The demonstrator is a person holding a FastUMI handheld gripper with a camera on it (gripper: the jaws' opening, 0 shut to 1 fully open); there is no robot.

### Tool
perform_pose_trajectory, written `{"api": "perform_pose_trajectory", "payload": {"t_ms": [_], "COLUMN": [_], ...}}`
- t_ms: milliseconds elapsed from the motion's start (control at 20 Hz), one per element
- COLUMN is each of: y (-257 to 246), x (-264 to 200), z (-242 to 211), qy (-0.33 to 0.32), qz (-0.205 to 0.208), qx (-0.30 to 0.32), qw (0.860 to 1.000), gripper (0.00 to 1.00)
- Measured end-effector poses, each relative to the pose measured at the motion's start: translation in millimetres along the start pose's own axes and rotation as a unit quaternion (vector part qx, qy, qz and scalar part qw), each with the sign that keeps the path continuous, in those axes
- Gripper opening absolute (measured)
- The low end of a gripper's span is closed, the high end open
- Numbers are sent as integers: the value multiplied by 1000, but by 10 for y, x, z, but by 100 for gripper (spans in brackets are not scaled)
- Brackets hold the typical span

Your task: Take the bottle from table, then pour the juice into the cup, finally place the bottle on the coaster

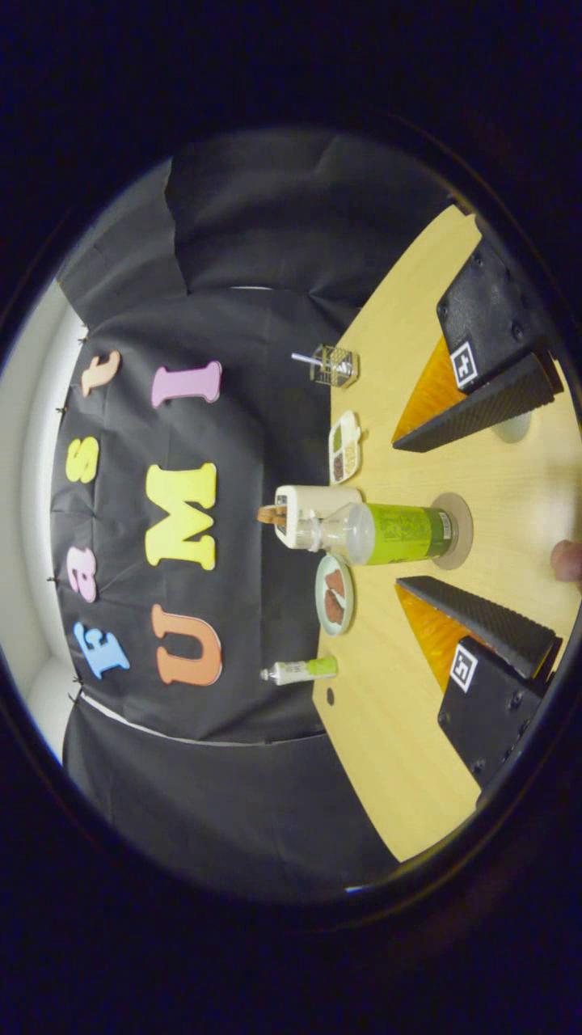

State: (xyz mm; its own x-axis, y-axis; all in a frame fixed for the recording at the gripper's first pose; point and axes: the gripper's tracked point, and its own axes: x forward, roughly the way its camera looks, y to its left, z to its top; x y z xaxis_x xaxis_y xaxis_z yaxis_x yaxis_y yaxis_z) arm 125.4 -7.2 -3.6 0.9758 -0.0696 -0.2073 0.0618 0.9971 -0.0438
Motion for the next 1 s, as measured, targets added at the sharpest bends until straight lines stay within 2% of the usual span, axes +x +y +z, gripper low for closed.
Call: {"api": "perform_pose_trajectory", "payload": {"t_ms": [250, 550, 700, 1000], "y": [77, 437, 674, 836], "x": [-692, -1304, -1514, -1653], "z": [236, 130, 63, 28], "qy": [-55, -85, -104, -111], "qz": [6, 51, 83, 96], "qx": [24, 17, 13, -9], "qw": [998, 995, 991, 989], "gripper": [99, 99, 99, 99]}}
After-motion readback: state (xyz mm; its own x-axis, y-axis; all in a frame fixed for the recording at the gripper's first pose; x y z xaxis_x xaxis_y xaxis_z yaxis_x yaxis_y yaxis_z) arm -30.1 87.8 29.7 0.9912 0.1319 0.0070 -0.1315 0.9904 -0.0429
